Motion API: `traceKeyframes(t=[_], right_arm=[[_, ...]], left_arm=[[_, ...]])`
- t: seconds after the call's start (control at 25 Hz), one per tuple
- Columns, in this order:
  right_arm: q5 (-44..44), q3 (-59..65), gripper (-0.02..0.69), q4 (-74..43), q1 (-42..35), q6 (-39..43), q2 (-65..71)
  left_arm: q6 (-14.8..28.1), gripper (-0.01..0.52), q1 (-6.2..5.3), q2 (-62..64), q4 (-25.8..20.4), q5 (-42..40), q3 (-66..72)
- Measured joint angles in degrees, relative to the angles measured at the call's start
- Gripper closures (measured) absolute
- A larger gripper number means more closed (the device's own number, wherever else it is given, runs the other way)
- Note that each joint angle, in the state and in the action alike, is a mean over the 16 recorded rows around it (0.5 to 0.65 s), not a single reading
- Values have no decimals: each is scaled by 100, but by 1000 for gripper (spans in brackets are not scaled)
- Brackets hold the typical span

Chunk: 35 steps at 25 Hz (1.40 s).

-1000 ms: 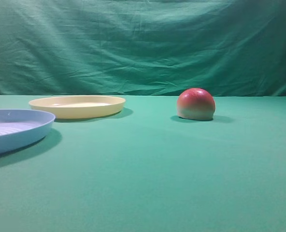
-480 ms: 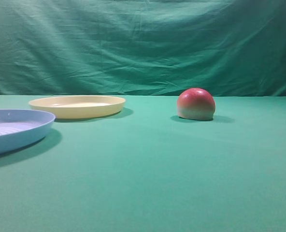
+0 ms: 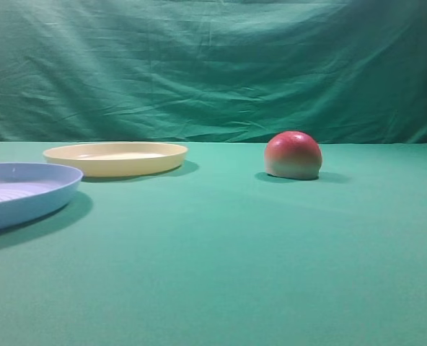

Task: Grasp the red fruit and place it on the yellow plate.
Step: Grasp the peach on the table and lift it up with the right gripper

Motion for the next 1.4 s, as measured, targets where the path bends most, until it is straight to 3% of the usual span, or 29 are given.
traceKeyframes(t=[0.44, 0.68, 1.0, 1.16, 1.4], right_arm=[[1163, -2115, 665, 247, 216, -584, 2783], [1531, -3109, 665, 176, 861, -661, 4101], [2175, -4460, 652, -487, 1900, -134, 5990], [2432, -5051, 578, -800, 2183, 217, 6866], [2697, -5693, 350, -970, 2319, 448, 7877]], left_arm=[[0, 514, 0, 0, 0, 0, 0], [0, 514, 0, 0, 0, 0, 0], [0, 514, 0, 0, 0, 0, 0], [0, 514, 0, 0, 0, 0, 0], [0, 514, 0, 0, 0, 0, 0]])
